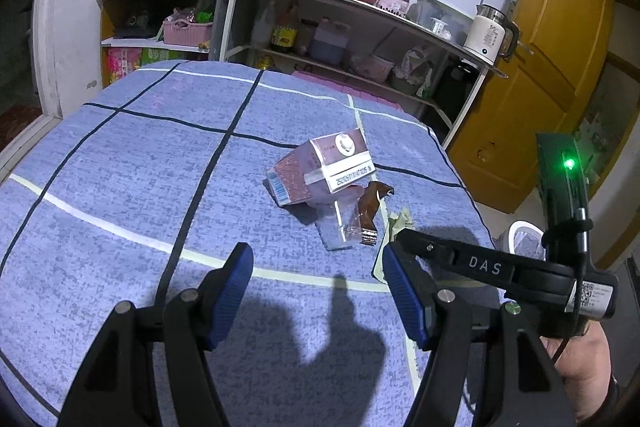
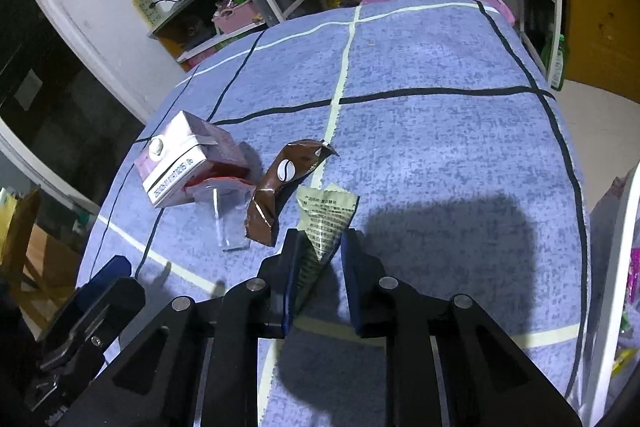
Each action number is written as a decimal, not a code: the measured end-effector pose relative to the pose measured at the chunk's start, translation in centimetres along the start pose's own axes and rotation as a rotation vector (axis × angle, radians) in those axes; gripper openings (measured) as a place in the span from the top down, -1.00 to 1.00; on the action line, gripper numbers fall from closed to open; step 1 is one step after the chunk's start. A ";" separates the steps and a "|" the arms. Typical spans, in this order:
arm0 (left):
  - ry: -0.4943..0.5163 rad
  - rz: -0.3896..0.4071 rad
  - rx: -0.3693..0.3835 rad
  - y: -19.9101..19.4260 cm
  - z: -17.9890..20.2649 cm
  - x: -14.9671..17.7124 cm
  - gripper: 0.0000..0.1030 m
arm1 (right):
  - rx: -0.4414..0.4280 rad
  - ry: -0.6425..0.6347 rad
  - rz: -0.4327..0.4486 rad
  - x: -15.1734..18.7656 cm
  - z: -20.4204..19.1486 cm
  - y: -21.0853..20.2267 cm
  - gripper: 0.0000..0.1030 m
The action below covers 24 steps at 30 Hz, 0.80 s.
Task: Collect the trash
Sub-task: 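Lower the right gripper onto the paper strip and close on it, then grasp the clear plastic cup with the left gripper while the right lifts the paper strip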
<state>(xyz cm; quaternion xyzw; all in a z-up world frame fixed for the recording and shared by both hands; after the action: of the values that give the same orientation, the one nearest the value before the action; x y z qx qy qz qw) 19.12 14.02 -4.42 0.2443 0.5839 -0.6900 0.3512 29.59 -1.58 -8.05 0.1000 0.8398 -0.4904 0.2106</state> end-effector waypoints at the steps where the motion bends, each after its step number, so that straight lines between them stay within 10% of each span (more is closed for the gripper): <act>1: -0.001 0.000 -0.001 0.0 -0.1 0.0 -0.34 | -0.001 0.004 -0.003 0.0 -0.1 0.1 0.58; 14: -0.028 0.007 -0.010 -0.7 -1.2 0.3 -0.34 | 0.044 -0.013 0.000 -0.4 -1.7 0.9 0.30; 24: -0.030 -0.010 0.002 0.2 -1.0 0.2 -0.34 | 0.066 -0.065 0.018 0.1 -0.8 0.4 0.62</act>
<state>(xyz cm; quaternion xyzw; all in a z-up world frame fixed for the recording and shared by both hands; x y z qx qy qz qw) 19.02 14.97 -4.89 0.2315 0.5792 -0.6958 0.3561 29.43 -0.67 -8.05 0.0983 0.8149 -0.5190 0.2387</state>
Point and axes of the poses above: each gripper's, at about its wrist camera, not at the fingertips, and y roughly the way its jaws point, z to its right, x to its underside, the point moved 3 cm from there along y, roughly the way its jaws point, and after that the axes turned 6 degrees about y, right-handed, at the moved point
